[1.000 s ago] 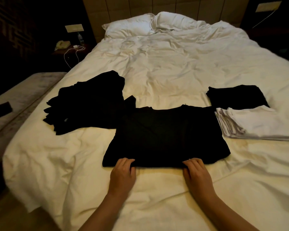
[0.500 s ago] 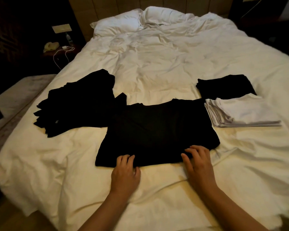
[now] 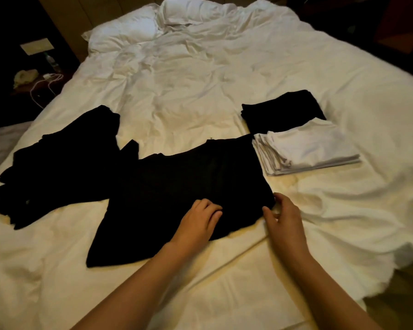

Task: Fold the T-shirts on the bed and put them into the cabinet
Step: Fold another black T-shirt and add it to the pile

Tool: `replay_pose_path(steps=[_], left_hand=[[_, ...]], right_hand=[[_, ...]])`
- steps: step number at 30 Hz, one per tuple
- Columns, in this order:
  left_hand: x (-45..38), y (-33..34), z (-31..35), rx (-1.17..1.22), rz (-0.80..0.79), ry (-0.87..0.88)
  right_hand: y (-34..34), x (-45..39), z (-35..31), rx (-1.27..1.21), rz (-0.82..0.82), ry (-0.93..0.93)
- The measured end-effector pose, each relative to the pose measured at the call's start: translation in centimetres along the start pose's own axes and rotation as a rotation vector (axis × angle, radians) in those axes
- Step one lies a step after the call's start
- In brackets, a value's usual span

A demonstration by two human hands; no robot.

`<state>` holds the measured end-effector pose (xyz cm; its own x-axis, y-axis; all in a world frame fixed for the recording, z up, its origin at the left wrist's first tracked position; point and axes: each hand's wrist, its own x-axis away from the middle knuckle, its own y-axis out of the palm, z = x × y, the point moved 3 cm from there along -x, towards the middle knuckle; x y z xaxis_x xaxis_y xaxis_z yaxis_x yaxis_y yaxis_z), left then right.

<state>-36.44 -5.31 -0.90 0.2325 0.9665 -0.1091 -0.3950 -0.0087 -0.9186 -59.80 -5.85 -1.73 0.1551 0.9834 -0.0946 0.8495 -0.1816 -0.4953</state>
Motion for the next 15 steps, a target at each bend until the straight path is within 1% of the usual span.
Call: replay_pose_path(steps=[2, 5, 10, 15], left_hand=[[-2.5, 0.2, 0.7, 0.048, 0.011, -0.028], [-5.9, 0.7, 1.5, 0.040, 0.000, -0.039], [-11.5, 1.4, 1.7, 0.001, 0.008, -0.074], [-18.0, 1.9, 0.8, -0.073, -0.005, -0.131]], right_hand=[[0.0, -0.2, 0.1, -0.014, -0.025, -0.011], [0.1, -0.1, 0.2, -0.004, -0.075, -0.022], [0.0, -1.4, 0.3, -0.081, -0.088, 0.095], [0.5, -2.4, 0.2, -0.171, -0.165, 0.180]])
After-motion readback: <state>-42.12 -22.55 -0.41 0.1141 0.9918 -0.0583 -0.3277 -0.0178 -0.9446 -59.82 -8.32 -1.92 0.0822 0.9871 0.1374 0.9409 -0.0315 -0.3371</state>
